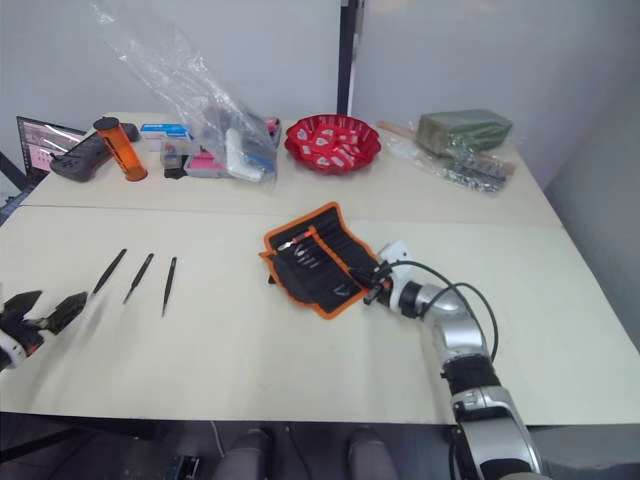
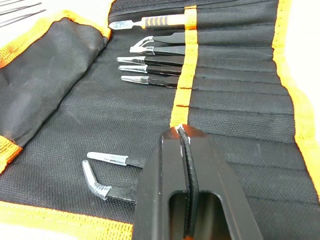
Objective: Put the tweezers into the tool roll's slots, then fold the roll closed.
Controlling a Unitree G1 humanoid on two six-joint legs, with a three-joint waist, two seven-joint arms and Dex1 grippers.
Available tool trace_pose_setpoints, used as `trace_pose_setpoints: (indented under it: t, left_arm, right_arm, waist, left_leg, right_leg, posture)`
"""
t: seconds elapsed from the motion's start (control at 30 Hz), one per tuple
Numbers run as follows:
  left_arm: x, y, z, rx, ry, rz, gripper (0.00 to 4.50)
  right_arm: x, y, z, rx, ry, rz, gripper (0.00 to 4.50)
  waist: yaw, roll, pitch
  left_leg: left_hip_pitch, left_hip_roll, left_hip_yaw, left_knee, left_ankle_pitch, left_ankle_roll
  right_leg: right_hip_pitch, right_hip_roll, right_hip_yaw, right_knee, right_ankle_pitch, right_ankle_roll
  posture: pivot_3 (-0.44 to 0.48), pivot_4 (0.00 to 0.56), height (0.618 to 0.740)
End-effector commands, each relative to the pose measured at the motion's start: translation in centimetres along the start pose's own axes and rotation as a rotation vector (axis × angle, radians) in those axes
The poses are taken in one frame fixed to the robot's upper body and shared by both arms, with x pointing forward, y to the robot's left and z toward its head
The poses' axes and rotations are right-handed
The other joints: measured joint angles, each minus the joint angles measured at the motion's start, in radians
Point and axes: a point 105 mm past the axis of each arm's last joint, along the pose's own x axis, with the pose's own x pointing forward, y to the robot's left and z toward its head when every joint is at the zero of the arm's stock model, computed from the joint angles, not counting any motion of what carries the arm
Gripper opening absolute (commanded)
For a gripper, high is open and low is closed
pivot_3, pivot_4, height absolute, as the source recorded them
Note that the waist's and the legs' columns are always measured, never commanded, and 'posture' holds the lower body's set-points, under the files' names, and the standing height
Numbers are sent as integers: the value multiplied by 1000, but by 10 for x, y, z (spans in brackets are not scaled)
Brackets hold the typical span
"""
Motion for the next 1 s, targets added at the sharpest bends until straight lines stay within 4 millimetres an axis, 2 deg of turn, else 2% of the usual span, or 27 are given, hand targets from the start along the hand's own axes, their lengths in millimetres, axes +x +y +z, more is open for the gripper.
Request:
trace_pose_setpoints:
  t: [0.03,0.3,0.47,0.6,0.77,0.87,1.0]
  left_arm:
    - [20,12,5,17,24,14,4470]
    - [50,5,-1,37,57,-42,4470]
    - [56,1,-5,55,73,-52,2972]
    - [50,-1,-14,118,107,-81,1671]
    - [41,5,-16,111,100,-56,36]
    - [36,9,-19,88,85,-23,36]
    - [30,12,-13,67,35,8,36]
  right_arm:
    - [-7,-3,-8,19,29,-34,0]
    - [-12,-3,-7,21,25,-55,0]
    - [-12,-3,-5,18,23,-60,0]
    - [-12,-4,-4,15,21,-62,0]
    - [-9,-3,-2,14,16,-60,0]
    - [-7,-3,0,13,10,-59,0]
    - [-6,-3,1,12,6,-59,0]
  waist:
    - [3,0,0]
    - [3,0,0]
    - [8,0,0]
    - [8,0,0]
    - [7,0,0]
    - [5,1,0]
    - [1,1,0]
  left_leg:
    - [0,0,0,0,0,0]
    - [-2,0,-1,0,0,0]
    - [-1,0,-1,0,0,0]
    - [-1,0,-1,0,0,0]
    - [-1,0,-1,0,0,0]
    - [-1,0,-1,0,0,0]
    - [-1,0,-1,0,0,0]
  right_leg:
    - [0,0,0,0,0,1]
    - [-1,0,-1,1,0,2]
    - [0,0,-1,1,0,2]
    - [0,0,-1,1,0,2]
    - [0,0,0,1,0,2]
    - [0,0,0,1,0,2]
    - [-1,0,0,2,0,2]
  posture:
    - [0,150,740]
    - [0,150,740]
    - [0,150,740]
    - [0,150,740]
    - [0,150,740]
    - [0,150,740]
    - [0,150,740]
